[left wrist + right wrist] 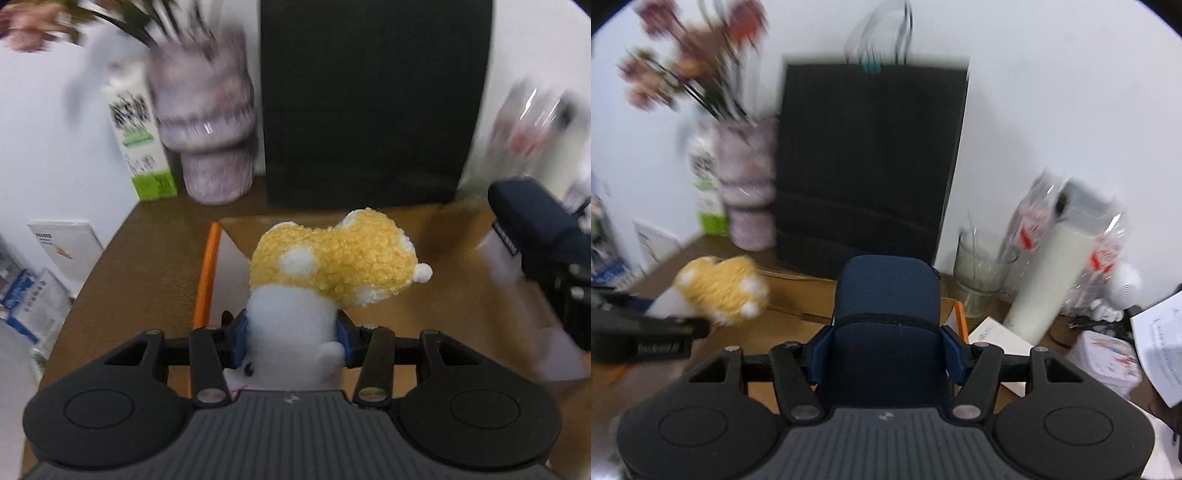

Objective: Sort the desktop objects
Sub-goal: 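Carry plush toy and glasses case into the box and open both tools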

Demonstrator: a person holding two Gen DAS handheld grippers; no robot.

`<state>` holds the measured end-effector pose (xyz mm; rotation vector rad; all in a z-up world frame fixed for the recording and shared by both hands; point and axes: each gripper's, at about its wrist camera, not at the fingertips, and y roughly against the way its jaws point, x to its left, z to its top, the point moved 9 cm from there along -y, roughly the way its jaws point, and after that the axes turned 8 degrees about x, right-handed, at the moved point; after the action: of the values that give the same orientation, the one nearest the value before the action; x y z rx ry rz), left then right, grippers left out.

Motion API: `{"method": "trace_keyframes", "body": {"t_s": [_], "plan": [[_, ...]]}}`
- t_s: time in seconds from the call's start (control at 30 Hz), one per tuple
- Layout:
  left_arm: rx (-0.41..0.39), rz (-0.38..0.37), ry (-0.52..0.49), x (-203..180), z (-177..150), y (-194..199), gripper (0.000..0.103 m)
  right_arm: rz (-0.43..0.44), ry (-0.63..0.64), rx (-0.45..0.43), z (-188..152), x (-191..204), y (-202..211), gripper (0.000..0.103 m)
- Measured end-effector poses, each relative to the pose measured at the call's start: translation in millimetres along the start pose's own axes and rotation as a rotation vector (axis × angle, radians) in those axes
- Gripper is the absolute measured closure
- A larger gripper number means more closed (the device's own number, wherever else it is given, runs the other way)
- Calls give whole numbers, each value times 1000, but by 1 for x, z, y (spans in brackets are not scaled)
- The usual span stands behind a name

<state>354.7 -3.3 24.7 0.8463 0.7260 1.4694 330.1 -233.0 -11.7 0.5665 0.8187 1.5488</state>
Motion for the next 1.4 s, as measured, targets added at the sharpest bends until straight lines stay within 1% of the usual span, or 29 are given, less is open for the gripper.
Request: {"method": "trace_keyframes", "body": {"t_s": [0.03, 0.1, 0.17, 0.2, 0.27, 0.3, 0.33, 0.43, 0.47, 0.53, 0.57, 0.6, 0.63, 0.67, 0.73, 0.8, 0.83, 0.9, 0.97, 1.03, 1.1, 1.17, 1.27, 1.37, 1.4], "plan": [[19, 27, -15, 0, 3, -14, 56, -4, -13, 31, 2, -1, -17, 44], [28, 69, -42, 3, 6, -30, 56, -33, 19, 74, 1, 1, -48, 44], [40, 80, -56, 8, 6, -39, 55, -35, 12, 109, -4, 3, -67, 44], [50, 79, -80, 9, 6, -43, 54, -26, -5, 135, -9, 2, -77, 44], [53, 88, -106, 12, 4, -47, 53, -37, -51, 191, -22, -3, -88, 44], [49, 89, -129, 9, 4, -49, 53, -67, -60, 192, -24, -5, -87, 44], [49, 92, -151, 6, 2, -49, 52, -75, -72, 183, -26, -7, -84, 43], [53, 109, -229, -2, 2, -56, 51, -66, -130, 216, -33, -14, -84, 42], [61, 108, -247, -4, 2, -57, 49, -71, -134, 215, -33, -14, -83, 41], [83, 90, -266, -9, 3, -62, 39, -85, -151, 217, -34, -15, -81, 39], [96, 66, -274, -13, 4, -63, 28, -82, -158, 212, -33, -14, -79, 36], [106, 49, -279, -14, 5, -62, 23, -63, -169, 211, -33, -14, -77, 31], [101, 47, -284, -13, 8, -59, 23, -34, -186, 210, -32, -13, -75, 30], [78, 55, -280, -11, 12, -51, 23, 1, -205, 205, -31, -13, -70, 30], [30, 39, -253, -5, 19, -28, 19, 44, -236, 171, -25, -17, -53, 28], [12, -1, -216, 1, 24, -6, 18, 39, -223, 136, -21, -20, -31, 18], [9, -7, -195, 6, 26, 6, 18, 30, -210, 123, -19, -22, -21, 16], [-5, -9, -166, 13, 26, 27, 12, 11, -185, 100, -19, -19, 3, 15], [-36, -24, -149, 18, 19, 51, 11, 12, -174, 70, -21, -16, 25, 14], [-81, -43, -132, 23, 5, 76, 7, 24, -163, 39, -33, -14, 50, 14], [-132, -68, -90, 28, -18, 101, 1, 50, -174, -1, -55, -12, 73, 12], [-165, -105, -70, 29, -50, 119, 1, 91, -209, -45, -83, -6, 96, 10], [-201, -125, -60, 26, -104, 137, 0, 125, -259, -85, -134, 3, 122, 7], [-229, -177, -56, 20, -159, 150, 0, 109, -258, -123, -188, 18, 146, 7], [-229, -183, -45, 18, -178, 152, 0, 104, -262, -139, -202, 22, 153, 7]]}}
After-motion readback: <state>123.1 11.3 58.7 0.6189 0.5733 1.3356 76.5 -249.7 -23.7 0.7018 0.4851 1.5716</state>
